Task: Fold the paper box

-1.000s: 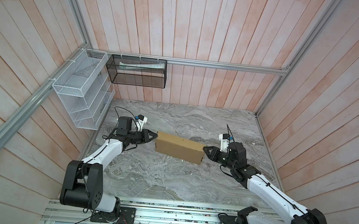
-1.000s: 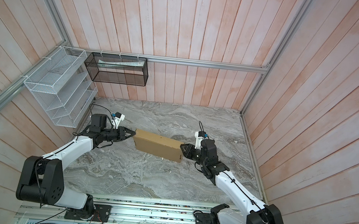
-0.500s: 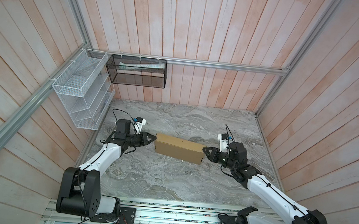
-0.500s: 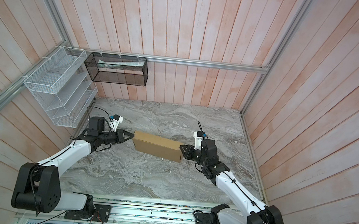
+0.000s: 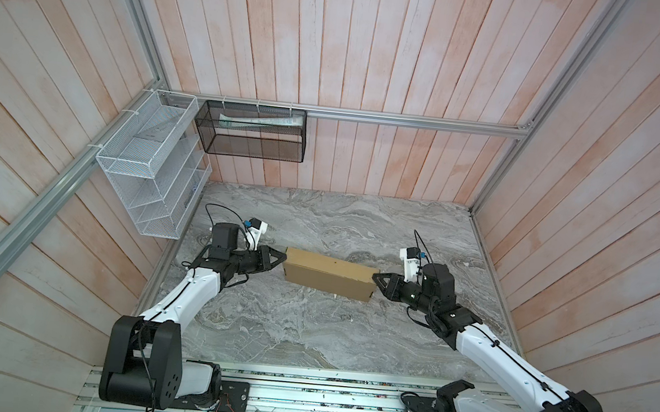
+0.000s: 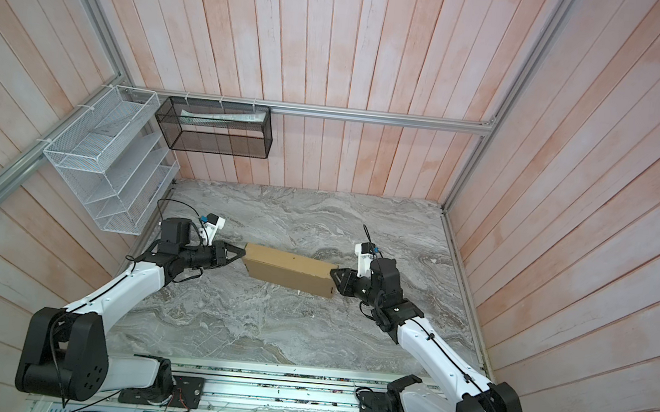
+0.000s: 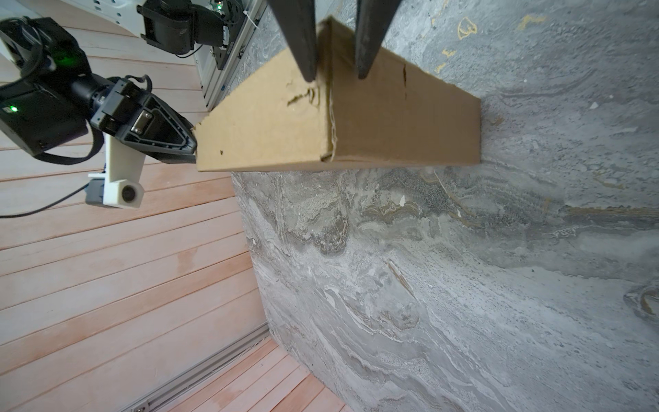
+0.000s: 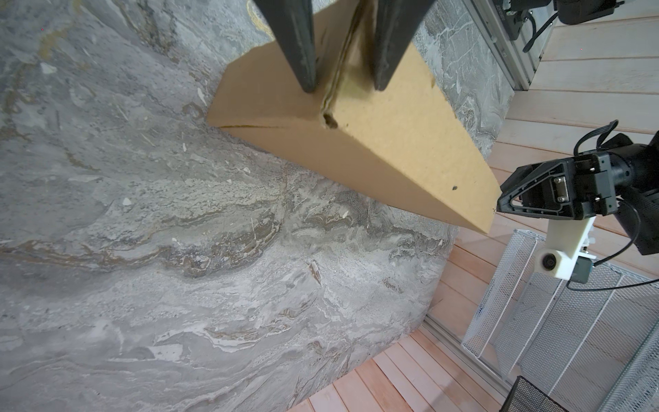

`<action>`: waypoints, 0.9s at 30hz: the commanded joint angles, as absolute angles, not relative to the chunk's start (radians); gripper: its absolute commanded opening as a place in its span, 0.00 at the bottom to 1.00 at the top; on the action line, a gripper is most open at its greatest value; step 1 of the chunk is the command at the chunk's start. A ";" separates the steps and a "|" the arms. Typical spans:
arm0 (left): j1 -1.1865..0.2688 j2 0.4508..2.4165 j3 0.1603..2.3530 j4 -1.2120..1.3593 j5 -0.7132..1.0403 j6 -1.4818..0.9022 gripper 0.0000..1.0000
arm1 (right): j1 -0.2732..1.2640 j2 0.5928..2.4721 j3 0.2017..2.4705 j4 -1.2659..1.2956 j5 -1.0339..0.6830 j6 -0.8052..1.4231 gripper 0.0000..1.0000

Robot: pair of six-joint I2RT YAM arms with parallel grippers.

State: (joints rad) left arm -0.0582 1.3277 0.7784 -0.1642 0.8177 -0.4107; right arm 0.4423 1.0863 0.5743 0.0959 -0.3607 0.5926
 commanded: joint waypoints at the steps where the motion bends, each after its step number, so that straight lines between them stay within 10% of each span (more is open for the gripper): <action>1: -0.061 1.320 0.741 -0.225 0.819 -0.394 0.22 | 0.445 1.091 0.556 0.005 -0.364 0.561 0.29; 27: -0.068 1.261 0.697 -0.249 0.828 -0.414 0.22 | 0.445 1.030 0.538 -0.077 -0.332 0.529 0.31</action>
